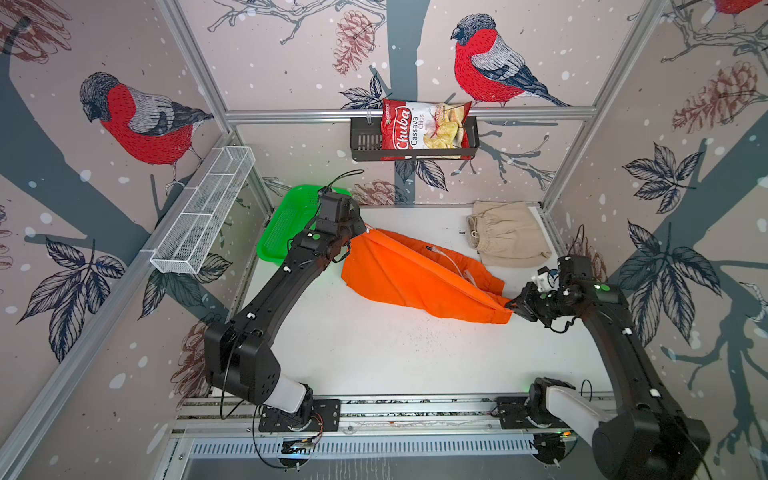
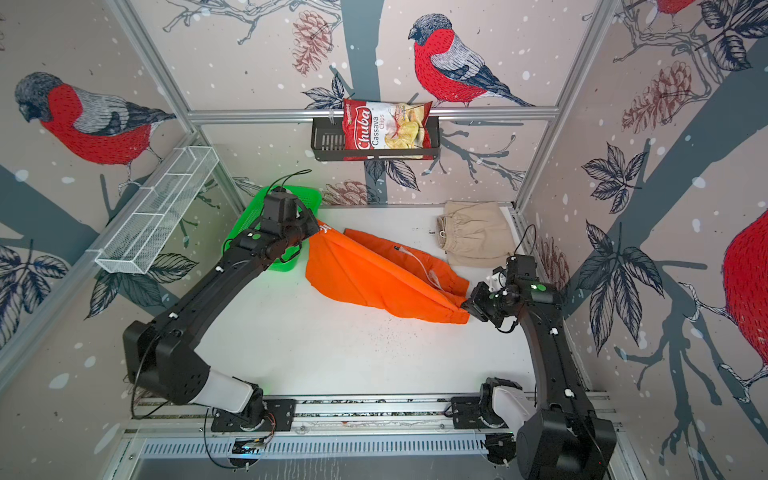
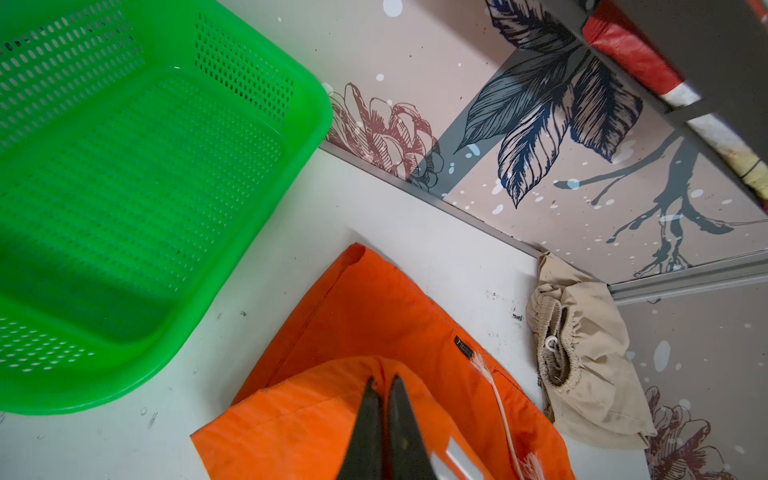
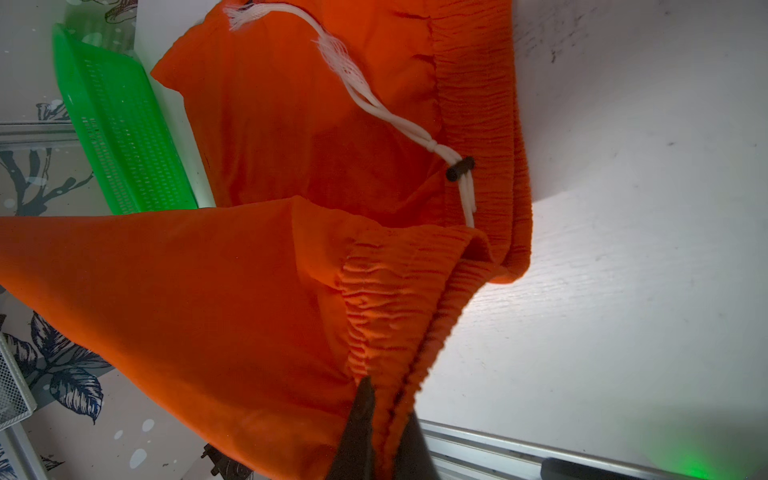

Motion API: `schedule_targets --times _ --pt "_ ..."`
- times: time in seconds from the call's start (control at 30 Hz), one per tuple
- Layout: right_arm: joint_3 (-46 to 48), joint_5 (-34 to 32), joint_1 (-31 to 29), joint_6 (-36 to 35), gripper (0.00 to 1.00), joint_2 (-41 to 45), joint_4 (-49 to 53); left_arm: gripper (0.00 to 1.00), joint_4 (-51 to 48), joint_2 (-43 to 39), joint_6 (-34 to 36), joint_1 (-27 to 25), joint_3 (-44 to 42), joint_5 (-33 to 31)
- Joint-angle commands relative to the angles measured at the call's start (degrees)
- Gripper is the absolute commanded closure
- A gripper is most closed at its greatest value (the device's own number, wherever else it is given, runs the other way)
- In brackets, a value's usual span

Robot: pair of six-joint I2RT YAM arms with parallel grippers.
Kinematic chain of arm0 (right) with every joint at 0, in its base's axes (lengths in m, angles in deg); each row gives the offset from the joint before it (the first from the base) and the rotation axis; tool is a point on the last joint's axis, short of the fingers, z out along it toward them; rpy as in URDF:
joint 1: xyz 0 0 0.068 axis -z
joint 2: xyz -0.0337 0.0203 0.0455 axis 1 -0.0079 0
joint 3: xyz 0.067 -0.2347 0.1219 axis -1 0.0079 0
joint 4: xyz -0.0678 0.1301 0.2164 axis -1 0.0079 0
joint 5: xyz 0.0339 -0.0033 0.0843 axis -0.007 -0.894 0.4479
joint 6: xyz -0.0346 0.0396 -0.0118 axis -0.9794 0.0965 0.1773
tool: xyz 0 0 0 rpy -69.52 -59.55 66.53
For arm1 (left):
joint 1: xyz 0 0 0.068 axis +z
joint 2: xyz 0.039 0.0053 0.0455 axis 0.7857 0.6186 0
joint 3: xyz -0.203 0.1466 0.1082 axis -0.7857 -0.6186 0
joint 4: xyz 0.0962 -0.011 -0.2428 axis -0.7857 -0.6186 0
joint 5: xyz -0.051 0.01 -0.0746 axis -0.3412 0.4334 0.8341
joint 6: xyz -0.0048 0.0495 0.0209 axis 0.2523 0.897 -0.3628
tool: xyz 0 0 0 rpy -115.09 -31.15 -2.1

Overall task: Fold and stack the shorts
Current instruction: 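Carry the held edge over the far half with both grippers and release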

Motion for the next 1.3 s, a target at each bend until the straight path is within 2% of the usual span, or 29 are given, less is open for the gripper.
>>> schedule_targets --times 0.0,0.6,0.83,0.97,1.03,1.1,1.23,1.27 --pt "0.7 -4.4 0.7 -2.1 0.97 -1.5 0.3 1.0 5.9 2.4 0.9 0.3 1.9 -6.2" --pt "4.1 -3.0 4.0 -1.1 0.95 -13.4 -13.7 1.0 8.4 23.0 -1.3 0.3 11.6 -2.4" --pt "6.7 -0.2 6.5 2.4 0.94 -17.3 -23.7 1.0 8.5 31.6 -1.3 -0.8 18.0 -1.6" --pt "7.2 0.8 6.5 4.5 0.92 -20.2 -29.2 1.0 7.6 37.0 -1.5 -1.1 21.7 -0.9" --pt "7.1 0.5 6.7 5.5 0.87 -21.4 -31.7 0.99 7.0 39.5 -1.3 -1.3 23.3 -0.8" --pt "6.9 0.0 6.9 6.6 0.81 -22.5 -34.5 0.9 7.0 41.2 -1.3 -1.4 24.3 -0.8" --pt "6.4 -0.9 6.9 9.7 0.55 -22.7 -40.6 0.59 7.3 43.8 -0.4 -1.4 26.3 -0.2" --pt "5.9 -1.2 6.9 10.4 0.51 -22.2 -41.7 0.51 7.2 44.1 0.0 -1.4 27.0 0.0"
